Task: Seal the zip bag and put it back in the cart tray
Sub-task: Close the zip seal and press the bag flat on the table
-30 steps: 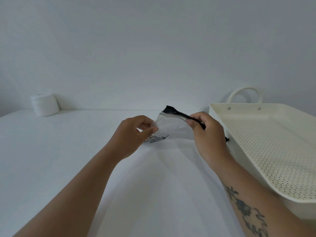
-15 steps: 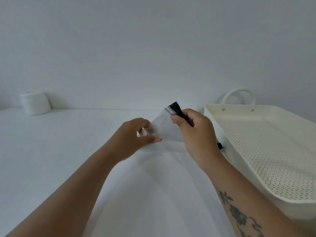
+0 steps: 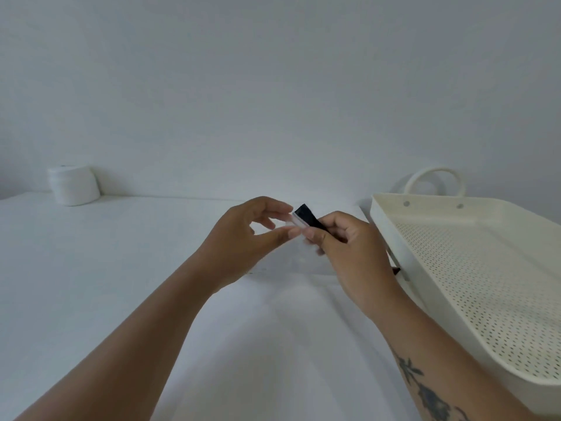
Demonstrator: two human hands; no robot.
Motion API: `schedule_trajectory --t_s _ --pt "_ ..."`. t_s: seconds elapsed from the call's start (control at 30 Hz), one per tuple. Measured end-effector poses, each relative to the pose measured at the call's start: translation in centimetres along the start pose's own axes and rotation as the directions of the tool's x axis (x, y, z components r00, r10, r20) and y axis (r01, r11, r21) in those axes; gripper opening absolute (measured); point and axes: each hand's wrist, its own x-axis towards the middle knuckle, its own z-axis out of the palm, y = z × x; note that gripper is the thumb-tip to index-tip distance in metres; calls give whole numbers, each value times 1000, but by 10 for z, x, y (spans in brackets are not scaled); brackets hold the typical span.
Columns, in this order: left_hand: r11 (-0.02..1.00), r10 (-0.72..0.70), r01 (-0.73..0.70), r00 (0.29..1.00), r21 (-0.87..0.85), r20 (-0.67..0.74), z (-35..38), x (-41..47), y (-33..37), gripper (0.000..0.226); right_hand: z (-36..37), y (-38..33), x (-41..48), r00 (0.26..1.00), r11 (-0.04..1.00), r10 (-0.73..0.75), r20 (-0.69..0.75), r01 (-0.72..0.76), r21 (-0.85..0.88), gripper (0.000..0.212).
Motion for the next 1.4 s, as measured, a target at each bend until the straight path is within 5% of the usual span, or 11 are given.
schedule_trajectory --t_s 0.13,0.27,0.5,0.8,1.13,1.4 --pt "999 -35 36 998 -26 53 2 -2 -2 5 7 2 -4 992 988 -65 105 79 -129 14" --pt "996 -64 62 998 70 23 -3 -1 -10 10 -1 8 -2 983 967 -24 185 69 -245 3" --pt "996 -76 71 992 54 97 -2 -5 -7 4 0 10 -1 984 938 -41 171 97 -333 13" --pt "986 -72 66 997 156 32 -6 -2 -7 6 -13 24 4 991 926 -28 131 75 -369 12" --pt "986 -146 132 977 -99 -156 -18 1 -19 4 -39 43 7 995 829 -1 -100 -55 -556 13" --pt "937 -272 191 923 -291 -271 -25 4 -25 18 -39 43 7 973 938 155 -171 -199 -285 9"
